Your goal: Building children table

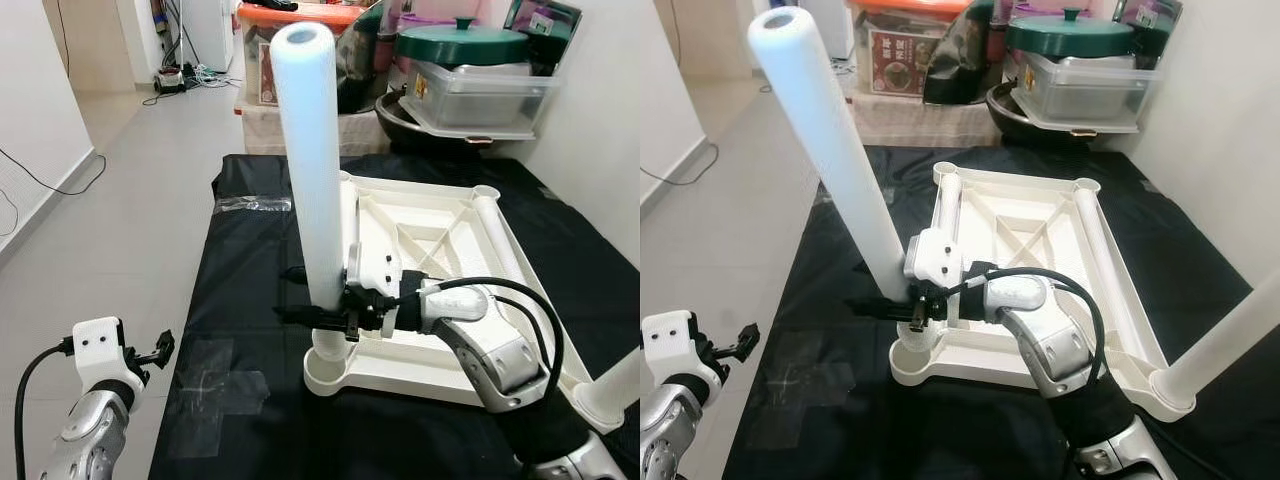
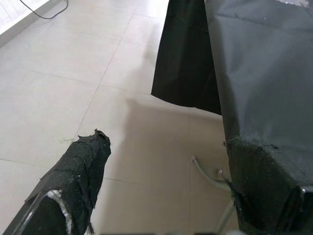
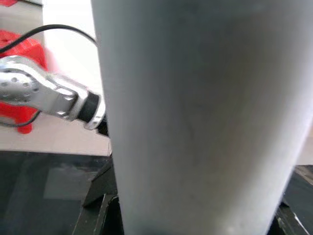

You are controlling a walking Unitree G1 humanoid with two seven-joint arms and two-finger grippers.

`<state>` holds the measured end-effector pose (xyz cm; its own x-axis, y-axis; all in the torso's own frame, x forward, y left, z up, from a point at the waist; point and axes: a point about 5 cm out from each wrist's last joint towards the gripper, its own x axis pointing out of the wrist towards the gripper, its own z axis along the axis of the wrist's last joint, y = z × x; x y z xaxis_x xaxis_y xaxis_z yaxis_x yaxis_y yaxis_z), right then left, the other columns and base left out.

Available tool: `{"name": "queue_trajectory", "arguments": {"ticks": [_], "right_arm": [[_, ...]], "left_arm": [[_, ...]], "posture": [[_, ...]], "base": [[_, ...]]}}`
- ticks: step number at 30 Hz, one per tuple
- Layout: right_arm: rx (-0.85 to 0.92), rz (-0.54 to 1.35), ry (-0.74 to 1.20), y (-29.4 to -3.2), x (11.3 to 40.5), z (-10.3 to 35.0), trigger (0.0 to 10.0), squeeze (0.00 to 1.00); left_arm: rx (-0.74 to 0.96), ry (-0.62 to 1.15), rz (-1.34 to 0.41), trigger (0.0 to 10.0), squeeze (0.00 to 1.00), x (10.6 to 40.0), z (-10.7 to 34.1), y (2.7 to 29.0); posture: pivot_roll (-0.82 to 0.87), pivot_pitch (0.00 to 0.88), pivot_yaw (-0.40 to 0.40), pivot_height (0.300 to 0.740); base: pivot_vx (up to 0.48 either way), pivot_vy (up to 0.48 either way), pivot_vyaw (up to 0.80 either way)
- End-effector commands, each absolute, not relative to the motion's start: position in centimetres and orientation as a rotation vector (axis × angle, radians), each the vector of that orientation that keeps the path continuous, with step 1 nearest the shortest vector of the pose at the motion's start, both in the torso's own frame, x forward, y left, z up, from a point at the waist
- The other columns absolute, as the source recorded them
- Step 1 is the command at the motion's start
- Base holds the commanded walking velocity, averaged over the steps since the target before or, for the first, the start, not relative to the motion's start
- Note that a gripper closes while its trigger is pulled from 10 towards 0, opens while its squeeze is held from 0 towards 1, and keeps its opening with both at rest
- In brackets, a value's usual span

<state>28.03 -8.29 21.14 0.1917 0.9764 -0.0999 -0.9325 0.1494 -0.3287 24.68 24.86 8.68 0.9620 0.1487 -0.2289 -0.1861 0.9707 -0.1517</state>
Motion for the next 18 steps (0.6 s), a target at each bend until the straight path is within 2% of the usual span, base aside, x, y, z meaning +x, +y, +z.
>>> {"name": "queue_trajectory", "arguments": {"ticks": [1, 9, 18], "right_arm": [[-0.339, 1.403, -0.049, -8.4, 27.8, 19.5, 0.0, 0.00], [-0.345, 1.486, 0.001, -9.0, 26.7, 18.9, 0.0, 0.00], [-0.315, 1.566, 0.040, -8.2, 26.4, 18.4, 0.0, 0.00]], "left_arm": [[-0.172, 0.227, 0.174, 10.0, 0.00, 24.5, 8.4, 24.7], [-0.173, 0.234, 0.172, 10.0, 0.00, 24.4, 8.2, 24.7], [-0.174, 0.237, 0.161, 10.0, 0.00, 24.7, 8.1, 24.5]], "posture": [[0.01, 0.000, -0.079, 0.740], [0.00, 0.000, -0.074, 0.740], [0.01, 0.000, -0.075, 0.740]], "base": [[0.000, 0.000, 0.00], [0.000, 0.000, 0.00], [0.000, 0.000, 0.00]]}}
